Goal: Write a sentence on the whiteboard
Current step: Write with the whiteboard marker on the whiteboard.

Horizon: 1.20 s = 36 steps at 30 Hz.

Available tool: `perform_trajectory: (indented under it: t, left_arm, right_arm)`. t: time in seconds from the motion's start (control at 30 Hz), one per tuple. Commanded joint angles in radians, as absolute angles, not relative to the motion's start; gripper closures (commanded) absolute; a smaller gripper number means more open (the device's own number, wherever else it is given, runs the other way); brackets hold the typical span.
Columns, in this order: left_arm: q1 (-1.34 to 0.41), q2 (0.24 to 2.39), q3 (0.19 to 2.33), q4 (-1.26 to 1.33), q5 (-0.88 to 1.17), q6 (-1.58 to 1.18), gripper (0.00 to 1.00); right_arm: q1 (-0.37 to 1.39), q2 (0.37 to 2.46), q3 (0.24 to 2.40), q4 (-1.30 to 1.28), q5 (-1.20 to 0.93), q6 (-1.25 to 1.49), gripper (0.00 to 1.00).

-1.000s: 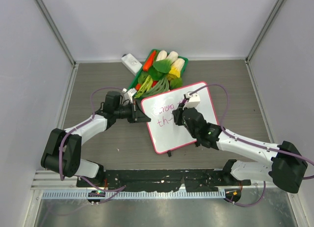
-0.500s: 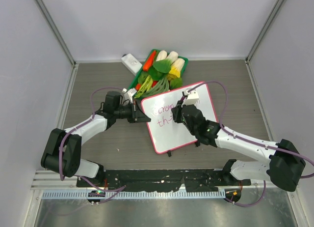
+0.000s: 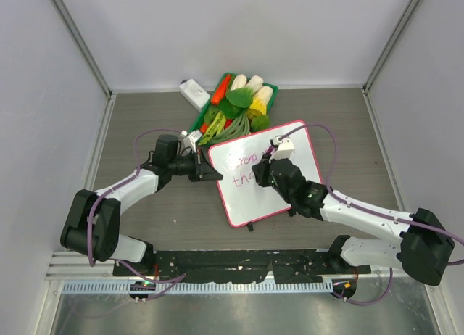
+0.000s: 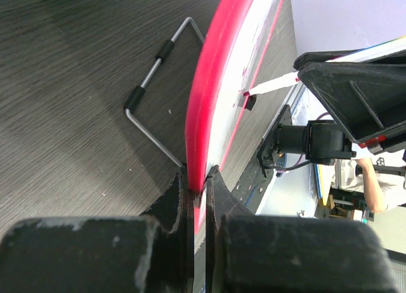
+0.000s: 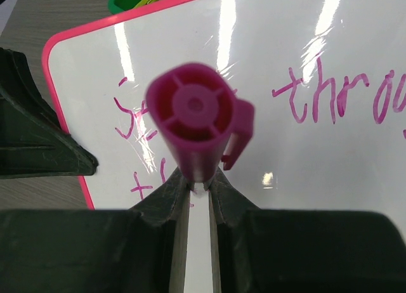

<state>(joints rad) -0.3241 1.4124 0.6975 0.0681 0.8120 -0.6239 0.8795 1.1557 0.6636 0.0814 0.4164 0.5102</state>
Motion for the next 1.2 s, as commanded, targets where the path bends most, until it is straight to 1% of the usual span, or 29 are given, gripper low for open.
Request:
perform_trajectory:
  t: [0.0,0.23,0.6,1.03,1.17]
  left_arm:
    - [-0.314,1.416,0.704,0.023,0.676,-0.538,1.00]
    - [-0.314,1.413,0.703,0.023,0.675,-0.540,1.00]
    - [-0.314,1.416,0.709,0.025,0.675,-0.538,1.00]
    - [-0.314,1.410,0.707,0.020,0.673,-0.538,1.00]
    - [-0.314,1.407,0.709,0.014,0.673,-0.538,1.00]
  right_arm:
    - [0.876,1.143,0.624,0.049,0.419,0.520,0.99]
    - [0.876,1.112,0.617,0.023,0.472,0.511,0.99]
    - [0.876,1.106,0.672,0.009,0.523,0.489,0.99]
    - [0.870,1.051,0.788,0.011,0.473,0.463,0.98]
    - [0.810,1.057,0.790,0.034,0.371,0.486,0.98]
